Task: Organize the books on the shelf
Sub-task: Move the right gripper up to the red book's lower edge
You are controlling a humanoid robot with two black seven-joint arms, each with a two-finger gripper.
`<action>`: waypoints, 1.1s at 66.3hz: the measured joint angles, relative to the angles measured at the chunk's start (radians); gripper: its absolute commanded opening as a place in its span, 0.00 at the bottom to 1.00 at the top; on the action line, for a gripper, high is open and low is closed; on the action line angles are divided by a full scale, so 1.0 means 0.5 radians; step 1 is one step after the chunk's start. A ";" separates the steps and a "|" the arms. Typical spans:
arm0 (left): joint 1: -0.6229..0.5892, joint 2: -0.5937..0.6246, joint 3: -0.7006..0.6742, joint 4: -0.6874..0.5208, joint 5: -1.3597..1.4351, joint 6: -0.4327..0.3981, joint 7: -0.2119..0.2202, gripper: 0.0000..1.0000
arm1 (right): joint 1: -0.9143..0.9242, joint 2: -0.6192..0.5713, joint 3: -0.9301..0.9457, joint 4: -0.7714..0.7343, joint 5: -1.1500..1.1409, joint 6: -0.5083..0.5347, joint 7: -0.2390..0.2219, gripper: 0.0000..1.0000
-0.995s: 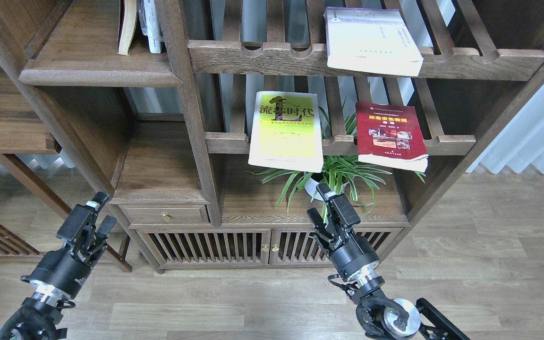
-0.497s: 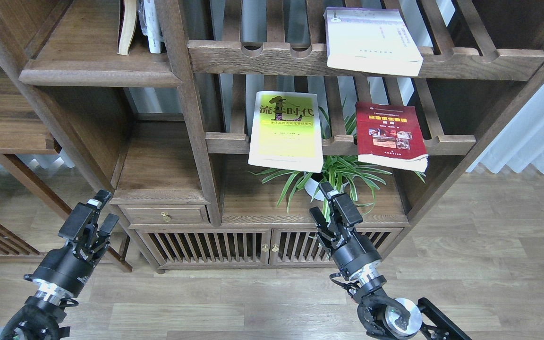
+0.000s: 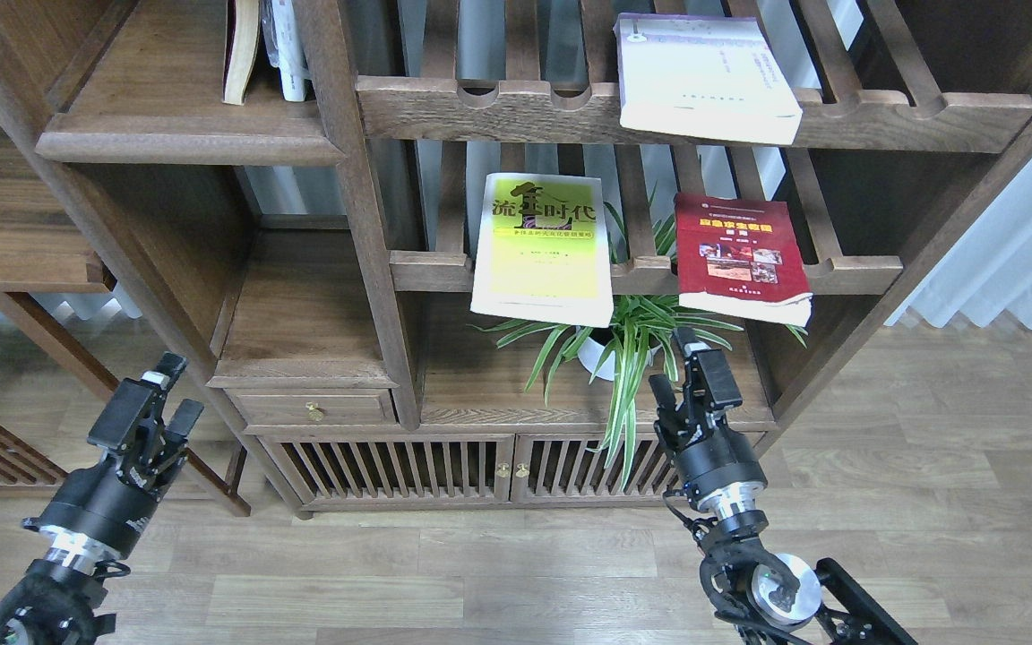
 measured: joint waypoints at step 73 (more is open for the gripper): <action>-0.001 0.003 -0.027 0.000 0.000 0.000 0.000 1.00 | 0.346 0.000 0.151 -0.285 0.014 -0.015 0.035 0.99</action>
